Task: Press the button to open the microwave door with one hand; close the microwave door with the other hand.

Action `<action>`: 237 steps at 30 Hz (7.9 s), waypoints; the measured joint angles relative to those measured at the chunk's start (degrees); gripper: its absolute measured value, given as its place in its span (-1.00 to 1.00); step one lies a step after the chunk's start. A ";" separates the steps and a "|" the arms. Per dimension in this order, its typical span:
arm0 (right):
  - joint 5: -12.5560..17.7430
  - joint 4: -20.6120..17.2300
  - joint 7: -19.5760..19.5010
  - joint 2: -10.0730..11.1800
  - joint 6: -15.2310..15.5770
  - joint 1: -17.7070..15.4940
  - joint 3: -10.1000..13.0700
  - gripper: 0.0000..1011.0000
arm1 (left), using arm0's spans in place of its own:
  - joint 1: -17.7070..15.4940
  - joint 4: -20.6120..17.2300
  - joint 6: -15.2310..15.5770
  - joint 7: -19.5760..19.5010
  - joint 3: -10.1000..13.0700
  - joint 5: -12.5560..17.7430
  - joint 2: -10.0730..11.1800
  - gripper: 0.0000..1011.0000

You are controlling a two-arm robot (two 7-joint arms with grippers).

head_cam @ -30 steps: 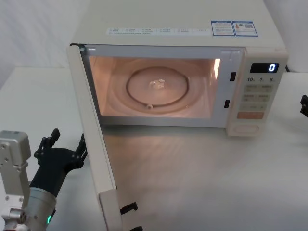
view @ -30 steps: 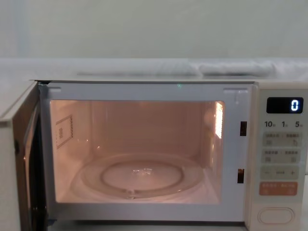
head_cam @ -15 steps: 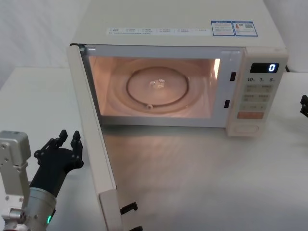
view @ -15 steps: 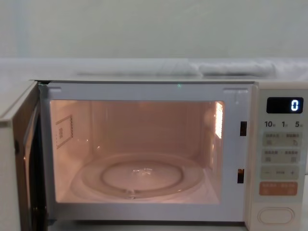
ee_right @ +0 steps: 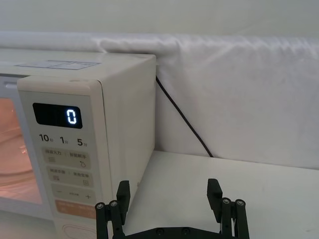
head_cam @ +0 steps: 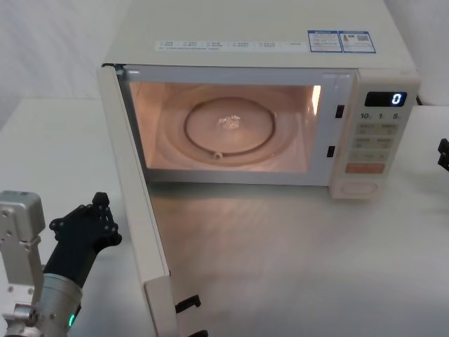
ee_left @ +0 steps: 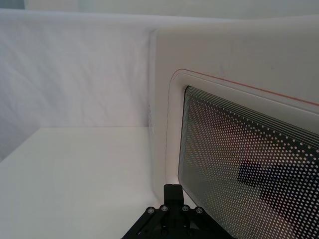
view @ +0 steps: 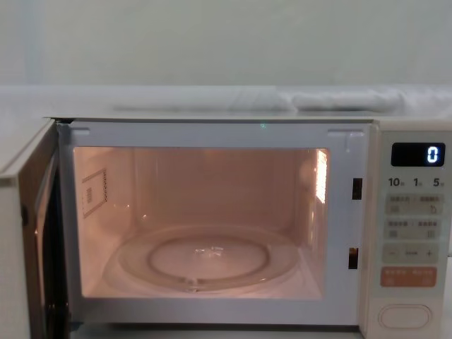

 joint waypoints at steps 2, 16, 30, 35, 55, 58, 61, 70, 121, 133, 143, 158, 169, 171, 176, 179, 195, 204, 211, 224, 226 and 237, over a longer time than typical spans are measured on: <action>0.00 0.00 0.00 0.00 0.00 0.00 0.00 0.98 | 0.00 0.00 0.00 0.00 0.00 0.00 0.00 -1.00; 0.00 0.00 0.00 0.00 0.00 0.00 0.00 0.98 | 2.76 -3.35 -0.24 -3.25 -3.45 -2.02 -0.59 -1.00; 0.00 0.00 0.00 0.00 0.00 0.00 0.00 0.98 | 13.79 -12.01 -2.71 -7.85 -10.06 -0.33 1.92 -1.00; 0.00 0.00 0.00 0.00 0.00 0.00 0.00 0.98 | 16.28 -14.32 -3.62 -11.75 -10.83 0.03 4.30 -1.00; 0.00 0.00 0.00 0.00 0.00 0.00 0.00 0.98 | 18.33 -21.36 -4.77 -22.26 -12.26 -8.58 12.74 -1.00; 0.00 0.00 0.00 0.00 0.00 0.00 0.00 0.98 | 18.34 -21.94 -4.52 -23.04 -12.18 -9.99 13.69 -1.00; 0.00 0.00 0.00 0.00 0.00 0.00 0.00 0.98 | 18.20 -22.11 -3.98 -23.81 -11.76 -11.38 14.58 -1.00; 0.00 0.00 0.00 0.00 0.00 0.00 0.00 0.98 | 14.05 -19.91 -2.00 -26.08 -7.15 -14.84 16.91 -1.00; 0.00 0.01 0.00 0.00 0.00 0.00 0.00 0.98 | -27.41 1.97 7.15 -22.17 24.81 -5.10 7.69 -1.00; 0.00 0.01 0.00 0.00 0.00 0.00 0.00 0.98 | -32.90 5.94 8.21 -22.87 27.98 -1.65 6.24 -1.00; 0.00 0.01 0.00 0.00 0.00 0.00 0.00 0.98 | -35.54 8.62 8.59 -20.32 28.51 2.17 3.90 -1.00; 0.00 0.01 0.00 0.00 0.00 0.00 0.00 0.98 | -38.36 14.86 7.08 -19.12 28.91 6.51 -0.54 -1.00; 0.00 0.01 0.00 0.00 0.00 0.00 0.00 0.98 | -39.13 17.57 5.78 -18.25 28.73 9.50 -2.38 -1.00; 0.00 0.01 0.00 0.00 0.00 0.00 0.00 0.98 | -39.19 17.84 5.53 -17.98 28.62 9.99 -2.62 -1.00; 0.00 0.01 0.00 0.00 0.00 0.00 0.00 0.98 | -39.41 18.67 4.83 -17.37 28.34 11.37 -3.32 -1.00; 0.00 0.00 0.00 0.00 0.00 0.00 0.00 0.98 | -39.55 19.20 4.47 -17.23 28.13 12.05 -3.77 -1.00; 0.00 0.01 0.00 0.00 0.00 0.00 0.00 0.98 | -40.80 22.02 3.60 -16.90 27.38 14.53 -5.88 -1.00; 0.00 0.01 0.00 0.00 0.00 0.00 0.00 0.98 | -41.06 22.94 3.59 -16.35 26.82 15.48 -6.79 -1.00; 0.00 0.01 0.00 0.00 0.00 0.00 0.00 0.98 | -39.96 21.41 3.34 -17.33 26.28 14.28 -6.93 -1.00; 0.00 0.01 0.00 0.00 0.00 0.00 0.00 0.98 | -32.23 12.29 4.27 -16.00 25.17 13.23 -3.89 -1.00; 0.00 0.00 0.00 0.00 0.00 0.00 0.00 0.98 | -30.77 10.96 4.34 -15.01 24.59 13.46 -3.61 -1.00; 0.00 0.01 0.00 0.00 0.00 0.00 0.00 0.98 | -19.30 3.13 4.55 -7.02 17.90 15.28 -2.83 -1.00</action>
